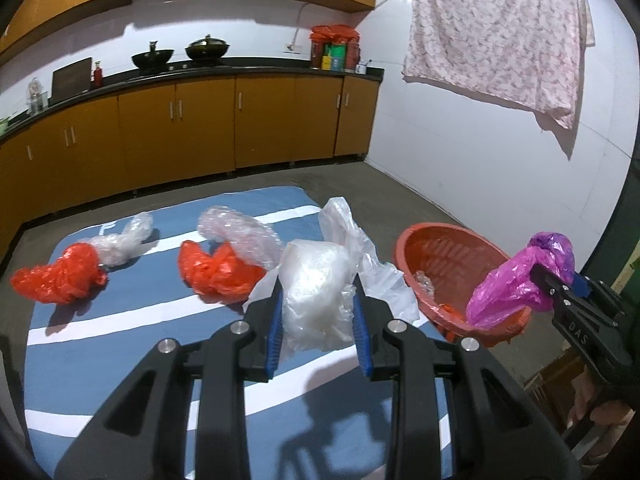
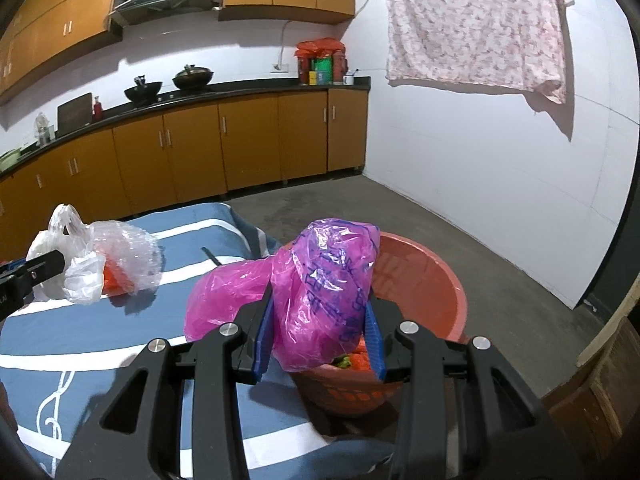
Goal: Collect trash
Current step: 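Carry both bags over the orange basket and open both tools to drop them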
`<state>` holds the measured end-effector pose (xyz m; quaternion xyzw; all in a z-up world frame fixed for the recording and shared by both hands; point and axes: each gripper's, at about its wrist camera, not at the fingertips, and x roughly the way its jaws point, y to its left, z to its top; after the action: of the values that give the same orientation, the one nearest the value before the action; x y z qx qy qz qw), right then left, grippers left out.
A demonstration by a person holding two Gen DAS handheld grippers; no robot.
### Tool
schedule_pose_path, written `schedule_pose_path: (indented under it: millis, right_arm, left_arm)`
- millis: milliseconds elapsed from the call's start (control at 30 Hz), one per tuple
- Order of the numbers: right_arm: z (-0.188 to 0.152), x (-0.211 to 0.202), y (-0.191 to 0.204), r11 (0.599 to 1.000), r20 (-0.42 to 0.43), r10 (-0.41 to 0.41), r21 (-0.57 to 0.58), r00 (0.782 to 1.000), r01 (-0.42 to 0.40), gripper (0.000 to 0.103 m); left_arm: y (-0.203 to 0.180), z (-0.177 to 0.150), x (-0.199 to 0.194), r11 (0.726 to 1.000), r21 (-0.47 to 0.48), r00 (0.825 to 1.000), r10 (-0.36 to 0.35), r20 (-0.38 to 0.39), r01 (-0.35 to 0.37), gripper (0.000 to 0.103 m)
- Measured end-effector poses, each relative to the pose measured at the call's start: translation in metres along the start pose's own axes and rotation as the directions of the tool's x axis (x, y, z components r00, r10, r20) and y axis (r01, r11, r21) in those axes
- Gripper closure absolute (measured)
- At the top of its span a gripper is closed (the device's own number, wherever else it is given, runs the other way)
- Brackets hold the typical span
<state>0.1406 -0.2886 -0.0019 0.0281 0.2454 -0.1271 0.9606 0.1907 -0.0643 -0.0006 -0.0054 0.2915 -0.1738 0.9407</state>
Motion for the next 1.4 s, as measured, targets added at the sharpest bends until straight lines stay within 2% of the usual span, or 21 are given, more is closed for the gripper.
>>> schedule_pose_path:
  millis: [333, 600, 900, 1267, 1400]
  right_arm:
    - [0.015, 0.011, -0.041, 0.994, 0.019, -0.090, 0.066, 0.996, 0.088, 0.064]
    - [0.026, 0.035, -0.069, 0.983, 0.014, -0.151, 0.112, 0.988, 0.148, 0.064]
    - [0.023, 0.058, -0.084, 0.977, -0.005, -0.168, 0.131, 0.986, 0.168, 0.064]
    - [0.024, 0.072, -0.103, 0.963, -0.016, -0.178, 0.204, 0.984, 0.178, 0.064]
    - [0.027, 0.077, -0.109, 0.958, -0.016, -0.153, 0.241, 0.988, 0.152, 0.062]
  left_arm:
    - [-0.040, 0.012, 0.028, 0.997, 0.021, 0.997, -0.078, -0.014, 0.078, 0.073]
    - [-0.084, 0.025, 0.066, 0.989, 0.056, 0.990, -0.139, -0.026, 0.140, 0.073]
    - [-0.118, 0.033, 0.116, 0.980, 0.048, 0.980, -0.189, -0.067, 0.192, 0.073]
    - [-0.143, 0.033, 0.153, 0.969, 0.068, 0.967, -0.232, -0.100, 0.240, 0.072]
    - [-0.144, 0.032, 0.162, 0.966, 0.060, 0.963, -0.245, -0.116, 0.253, 0.066]
